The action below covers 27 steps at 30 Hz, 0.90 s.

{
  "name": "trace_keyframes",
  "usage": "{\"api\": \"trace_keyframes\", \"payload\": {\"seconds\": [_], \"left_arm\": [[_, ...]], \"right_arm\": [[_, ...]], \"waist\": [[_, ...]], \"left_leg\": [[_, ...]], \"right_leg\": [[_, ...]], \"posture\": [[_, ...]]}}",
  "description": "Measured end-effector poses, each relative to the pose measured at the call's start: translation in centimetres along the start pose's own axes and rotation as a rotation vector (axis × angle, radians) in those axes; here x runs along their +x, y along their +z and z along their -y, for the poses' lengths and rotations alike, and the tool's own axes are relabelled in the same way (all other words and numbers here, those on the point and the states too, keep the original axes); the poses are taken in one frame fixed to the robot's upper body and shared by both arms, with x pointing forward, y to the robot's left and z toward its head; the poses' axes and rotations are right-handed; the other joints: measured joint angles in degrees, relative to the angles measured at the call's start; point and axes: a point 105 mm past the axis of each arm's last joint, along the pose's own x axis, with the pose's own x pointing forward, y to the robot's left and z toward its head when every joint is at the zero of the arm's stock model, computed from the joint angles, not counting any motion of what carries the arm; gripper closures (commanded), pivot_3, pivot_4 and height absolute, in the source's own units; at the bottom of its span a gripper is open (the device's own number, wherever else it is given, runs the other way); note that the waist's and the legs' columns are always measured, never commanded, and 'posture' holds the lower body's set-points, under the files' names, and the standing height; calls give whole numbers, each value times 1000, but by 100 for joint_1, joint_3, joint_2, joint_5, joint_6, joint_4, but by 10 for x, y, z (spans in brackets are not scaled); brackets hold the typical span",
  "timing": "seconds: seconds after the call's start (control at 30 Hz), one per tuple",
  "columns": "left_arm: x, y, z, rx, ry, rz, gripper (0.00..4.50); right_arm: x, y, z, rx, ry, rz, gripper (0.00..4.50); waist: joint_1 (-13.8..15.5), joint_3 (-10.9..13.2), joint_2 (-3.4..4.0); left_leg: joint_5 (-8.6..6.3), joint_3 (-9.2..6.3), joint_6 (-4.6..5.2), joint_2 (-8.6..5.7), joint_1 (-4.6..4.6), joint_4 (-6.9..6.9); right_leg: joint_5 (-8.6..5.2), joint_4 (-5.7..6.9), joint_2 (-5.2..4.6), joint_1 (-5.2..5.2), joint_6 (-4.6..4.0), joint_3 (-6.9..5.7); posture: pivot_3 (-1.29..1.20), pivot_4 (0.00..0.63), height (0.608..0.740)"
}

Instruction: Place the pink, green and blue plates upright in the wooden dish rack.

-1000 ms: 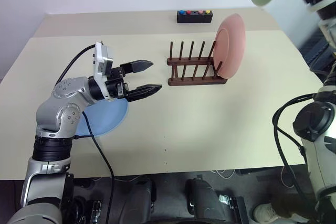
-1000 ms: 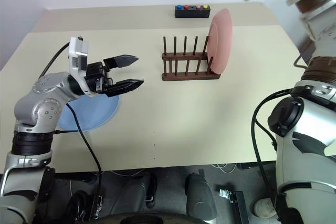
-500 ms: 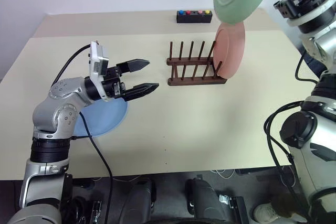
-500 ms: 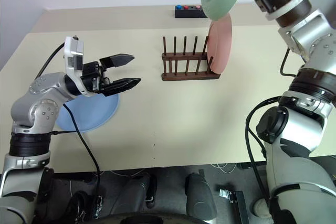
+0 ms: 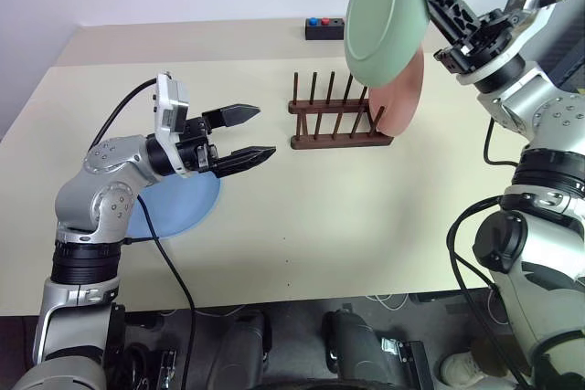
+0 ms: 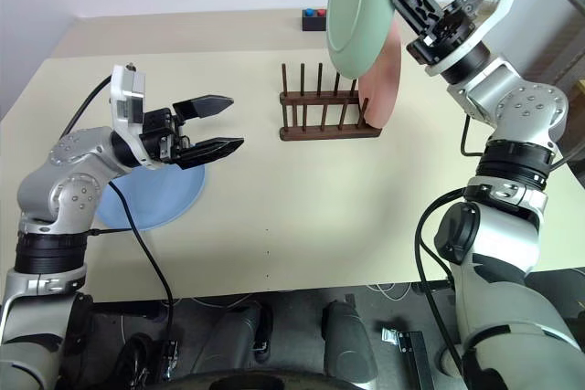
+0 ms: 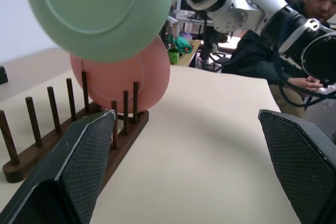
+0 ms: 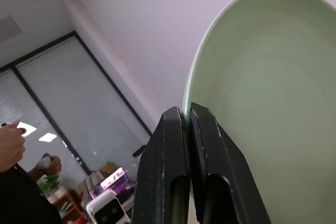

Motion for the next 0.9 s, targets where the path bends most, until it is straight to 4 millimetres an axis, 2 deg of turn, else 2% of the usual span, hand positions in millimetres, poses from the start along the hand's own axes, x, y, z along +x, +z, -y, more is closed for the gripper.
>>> {"api": "trace_keyframes", "payload": {"seconds": [0.23, 0.9], "left_arm": [[-1, 1, 0, 5, 1, -1, 0], [0, 3, 2, 17, -5, -4, 0]], "right_arm": [[-3, -19, 14, 20, -49, -32, 4471], [-6, -25, 23, -31, -107, -60, 4471]], "waist": [[4, 0, 0], [4, 0, 0]], "left_leg": [[0, 0, 0, 0, 0, 0], [0, 0, 0, 0, 0, 0]], "right_leg": [[0, 0, 0, 0, 0, 0], [0, 0, 0, 0, 0, 0]], "posture": [[0, 150, 740], [0, 150, 740]]}}
